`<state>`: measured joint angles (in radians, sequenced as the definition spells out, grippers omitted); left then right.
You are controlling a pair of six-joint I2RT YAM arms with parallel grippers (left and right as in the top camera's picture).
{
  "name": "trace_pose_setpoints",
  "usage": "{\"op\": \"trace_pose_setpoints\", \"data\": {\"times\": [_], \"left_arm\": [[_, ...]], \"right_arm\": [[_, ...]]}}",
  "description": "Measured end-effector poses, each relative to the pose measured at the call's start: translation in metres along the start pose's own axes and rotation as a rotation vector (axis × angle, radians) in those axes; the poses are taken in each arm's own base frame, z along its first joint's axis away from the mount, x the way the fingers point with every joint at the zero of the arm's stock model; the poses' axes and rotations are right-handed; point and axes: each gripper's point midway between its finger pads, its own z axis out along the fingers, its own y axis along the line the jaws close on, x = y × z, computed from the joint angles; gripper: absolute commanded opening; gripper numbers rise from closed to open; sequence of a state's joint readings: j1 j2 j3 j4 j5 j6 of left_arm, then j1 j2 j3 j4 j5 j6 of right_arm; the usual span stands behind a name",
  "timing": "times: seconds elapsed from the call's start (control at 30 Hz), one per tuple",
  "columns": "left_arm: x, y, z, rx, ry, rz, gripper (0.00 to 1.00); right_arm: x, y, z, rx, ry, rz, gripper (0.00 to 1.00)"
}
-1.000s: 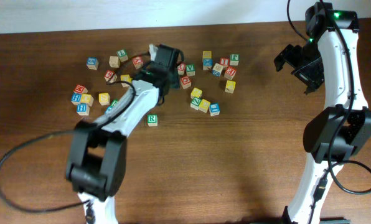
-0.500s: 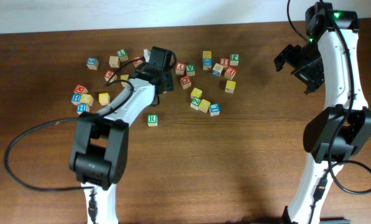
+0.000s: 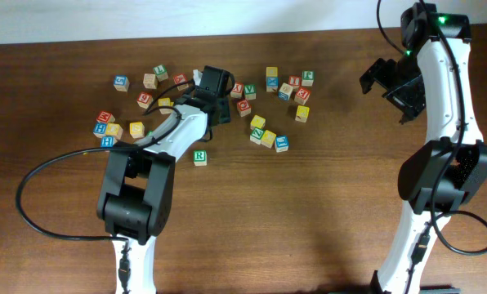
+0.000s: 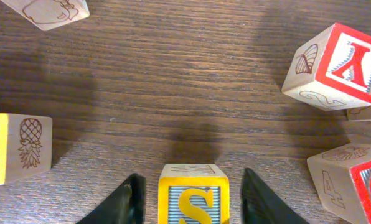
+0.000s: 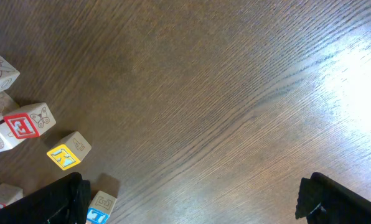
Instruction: Spell out RSS
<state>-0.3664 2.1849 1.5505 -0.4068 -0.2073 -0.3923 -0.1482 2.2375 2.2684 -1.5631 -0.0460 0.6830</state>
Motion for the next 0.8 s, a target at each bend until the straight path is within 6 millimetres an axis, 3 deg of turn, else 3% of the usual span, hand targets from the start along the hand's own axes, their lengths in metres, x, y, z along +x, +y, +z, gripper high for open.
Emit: {"op": "trace_pose_setpoints", "data": {"times": [0.8], "left_arm": [[0.0075,0.0031,-0.0009,-0.013,0.035,0.012,0.19]], "right_arm": [[0.0000,0.0000,0.0000,0.000,0.000,0.000,0.98]]}}
